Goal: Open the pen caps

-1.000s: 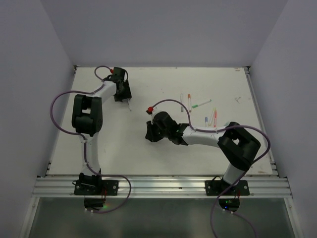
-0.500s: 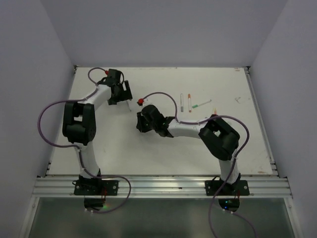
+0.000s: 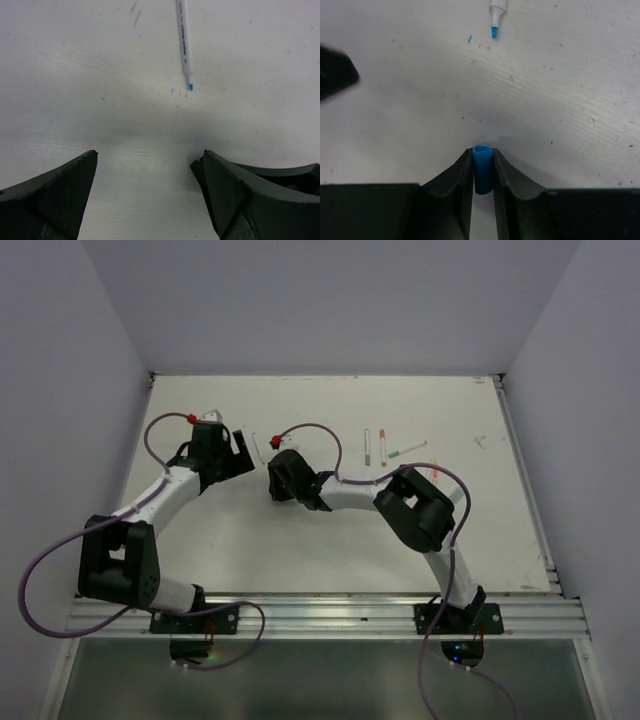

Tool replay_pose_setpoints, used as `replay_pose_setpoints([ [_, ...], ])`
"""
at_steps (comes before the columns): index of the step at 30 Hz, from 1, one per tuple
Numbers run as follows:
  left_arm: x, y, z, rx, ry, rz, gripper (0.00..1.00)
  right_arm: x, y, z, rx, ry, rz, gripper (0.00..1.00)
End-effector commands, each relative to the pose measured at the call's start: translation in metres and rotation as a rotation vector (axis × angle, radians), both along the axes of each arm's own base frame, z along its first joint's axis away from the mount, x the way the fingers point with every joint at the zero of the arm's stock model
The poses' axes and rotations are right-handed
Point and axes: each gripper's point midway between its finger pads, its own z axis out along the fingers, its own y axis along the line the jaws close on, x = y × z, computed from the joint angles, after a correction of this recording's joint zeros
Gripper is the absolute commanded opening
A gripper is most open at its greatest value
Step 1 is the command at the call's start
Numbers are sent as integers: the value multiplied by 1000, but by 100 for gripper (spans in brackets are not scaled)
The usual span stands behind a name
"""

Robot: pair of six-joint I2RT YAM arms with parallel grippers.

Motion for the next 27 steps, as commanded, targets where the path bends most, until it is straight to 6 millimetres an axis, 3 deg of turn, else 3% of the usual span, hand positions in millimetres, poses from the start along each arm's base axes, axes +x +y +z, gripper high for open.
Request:
replay_pose_setpoints([
  [1,-11,-1,-17,-55,-13,30,90,11,-1,-2,-23,-17,-56,25],
  [10,-30,0,-44,-60,42,33,89,11,-15,-17,-68,5,-86,30],
  [12,-32,-1,-47,-67,51,33,89,11,-14,-9,-57,-1,-75,32],
  [14,-33,-1,-48,-68,55,32,89,12,-13,2,-49,-22,-59,38],
  [17,-30,-1,-39,-68,36,28,89,13,-11,37,-18,-68,-32,47],
  [18,-29,-1,-36,-65,28,28,89,15,-10,63,12,-97,-31,48],
  [20,-25,-1,-26,-61,6,24,89,16,-17,83,8,-123,-35,53],
  [21,-24,0,-23,-57,-2,22,89,16,-23,102,16,-142,-42,53],
  [24,-20,0,-11,-56,-30,17,89,22,-50,116,-37,-161,-91,61],
  [27,-17,-1,3,-55,-65,-1,90,41,-99,121,-110,-137,-193,62],
])
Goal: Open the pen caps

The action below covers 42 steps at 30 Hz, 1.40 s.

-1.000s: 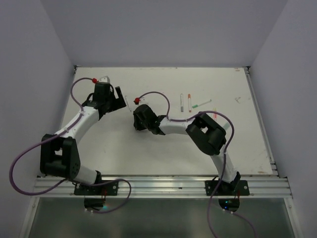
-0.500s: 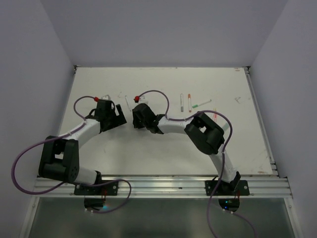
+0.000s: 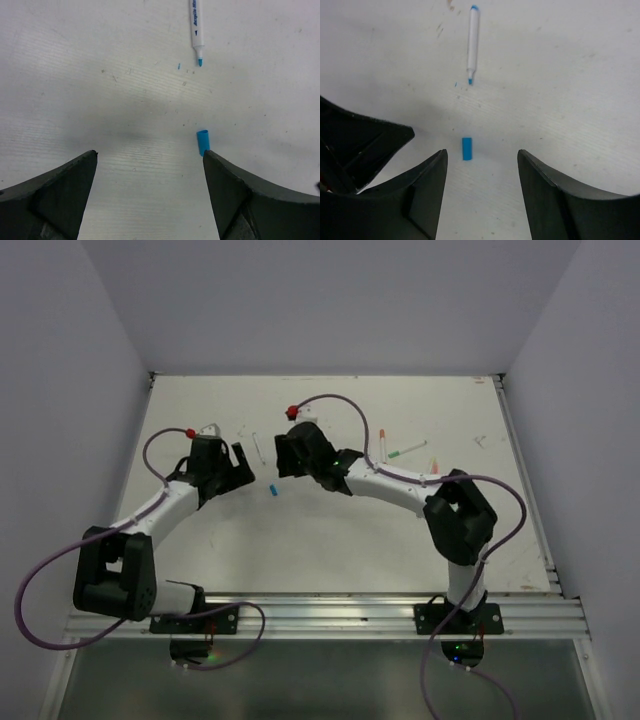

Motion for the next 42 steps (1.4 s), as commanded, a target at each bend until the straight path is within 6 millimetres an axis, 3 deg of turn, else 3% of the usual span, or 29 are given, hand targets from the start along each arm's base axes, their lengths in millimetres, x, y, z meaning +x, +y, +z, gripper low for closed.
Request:
replay_pose_setpoints([
  [1,18,1,40,-3,-121,-14,91,24,-70,20,-106,0,-157,62],
  [3,18,1,45,4,-138,-25,91,34,-97,16,-134,31,-221,62],
  [4,18,1,50,6,-153,-29,92,42,-125,10,-165,80,-275,61],
  [6,16,2,54,15,-167,-36,93,59,-157,3,-182,135,-356,61],
  [7,16,3,60,16,-185,-38,93,58,-171,-9,-224,181,-375,60],
  [12,12,9,69,42,-215,-28,99,73,-215,-34,-266,274,-457,56],
  [18,10,13,78,67,-234,-29,100,79,-226,-67,-294,356,-472,52],
  [32,8,9,85,55,-242,-54,100,75,-220,-107,-321,443,-444,37],
  [35,9,5,90,40,-250,-66,100,72,-219,-113,-324,453,-431,28],
  [39,11,-8,100,-16,-265,-110,100,70,-217,-108,-316,442,-396,3],
  [42,13,-20,111,-77,-278,-144,100,67,-210,-89,-277,401,-345,0],
])
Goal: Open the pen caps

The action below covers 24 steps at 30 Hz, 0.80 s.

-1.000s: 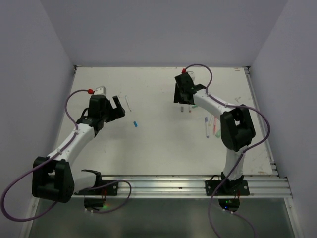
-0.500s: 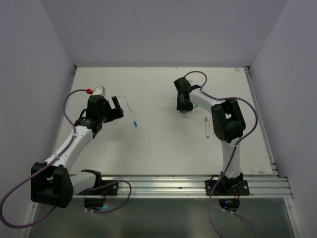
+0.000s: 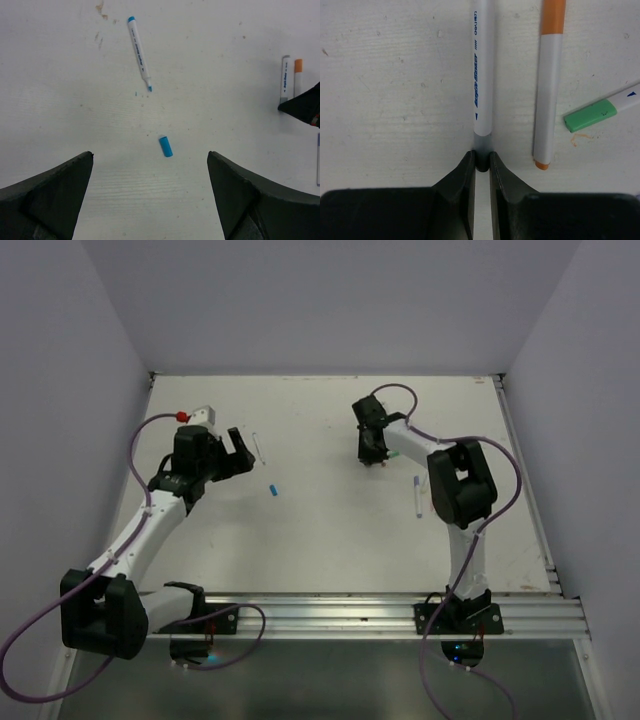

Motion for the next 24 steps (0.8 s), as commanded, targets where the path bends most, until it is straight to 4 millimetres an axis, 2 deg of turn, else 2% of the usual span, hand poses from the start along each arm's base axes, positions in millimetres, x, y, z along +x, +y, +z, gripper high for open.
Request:
replay_pose_setpoints([
  [1,10,-19,37,-90,-72,-73,100,-9,10,20,49,-34,88,0],
  [2,10,-27,46,-128,-82,-101,100,-18,15,24,54,-43,117,0],
  [3,11,-31,50,-149,-85,-115,100,-16,23,48,82,-111,145,0],
  [4,12,-36,55,-178,-86,-124,100,-19,28,61,82,-144,190,0],
  [5,13,-40,64,-197,-100,-141,100,-33,40,62,83,-152,241,0],
  [6,13,-47,70,-227,-104,-171,100,-36,51,74,104,-197,279,0],
  [7,13,-50,75,-250,-107,-176,100,-42,59,101,126,-262,326,0],
  [8,13,-56,84,-273,-120,-196,100,-62,75,100,148,-259,388,0],
  [10,13,-63,95,-295,-136,-212,100,-76,95,134,234,-348,443,0],
  [11,15,-65,106,-298,-158,-216,100,-94,107,133,265,-345,487,0],
  [13,13,-76,114,-301,-163,-233,100,-111,126,161,370,-408,538,0],
  [14,14,-79,121,-295,-173,-226,100,-124,135,160,388,-408,564,0],
  [15,14,-83,123,-296,-174,-229,100,-133,147,169,446,-427,598,0],
  [17,10,-96,130,-302,-180,-236,100,-152,158,180,487,-454,645,0],
  [19,4,-111,134,-321,-173,-248,99,-158,164,190,513,-494,658,0],
  [20,6,-110,134,-311,-180,-214,97,-165,167,193,523,-504,670,0],
  [24,2,-115,134,-333,-175,-155,89,-170,169,198,536,-534,673,0],
])
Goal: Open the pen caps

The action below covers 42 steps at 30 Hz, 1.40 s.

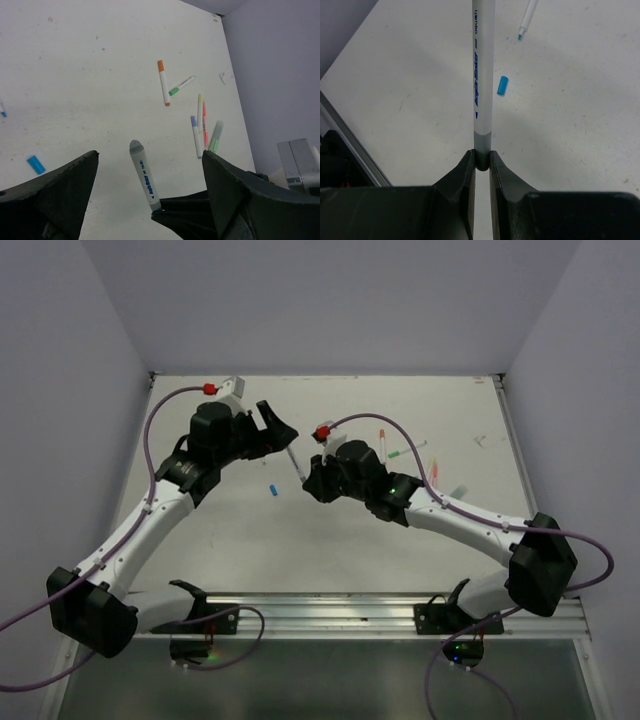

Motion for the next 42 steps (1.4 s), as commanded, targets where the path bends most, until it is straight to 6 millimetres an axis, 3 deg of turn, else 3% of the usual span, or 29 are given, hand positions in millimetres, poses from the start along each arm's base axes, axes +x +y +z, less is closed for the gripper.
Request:
replay_pose_setpoints([
  [1,3,2,14,-47,1,101,87,-1,7,26,89,-56,8,0],
  [9,-7,-17,-1,-48,35,85,68,-4,15,38,145,-80,15,0],
  [18,-6,-17,-16,-16,62,125,48,-4,18,42,159,-89,16,1],
  [35,-8,-24,-34,6,98,100,27,0,23,46,172,-107,5,2],
  [36,-9,-24,-34,6,98,96,24,0,24,46,173,-106,10,1],
  [38,-9,-26,-33,6,95,89,2,-1,23,46,177,-109,11,2],
  [40,-9,-25,-33,6,93,88,0,-3,24,45,194,-107,13,11],
  [41,-9,-25,-28,-3,79,89,0,-3,22,47,204,-109,9,28],
  [42,-9,-25,-27,-3,72,89,0,-4,22,50,217,-117,11,38],
])
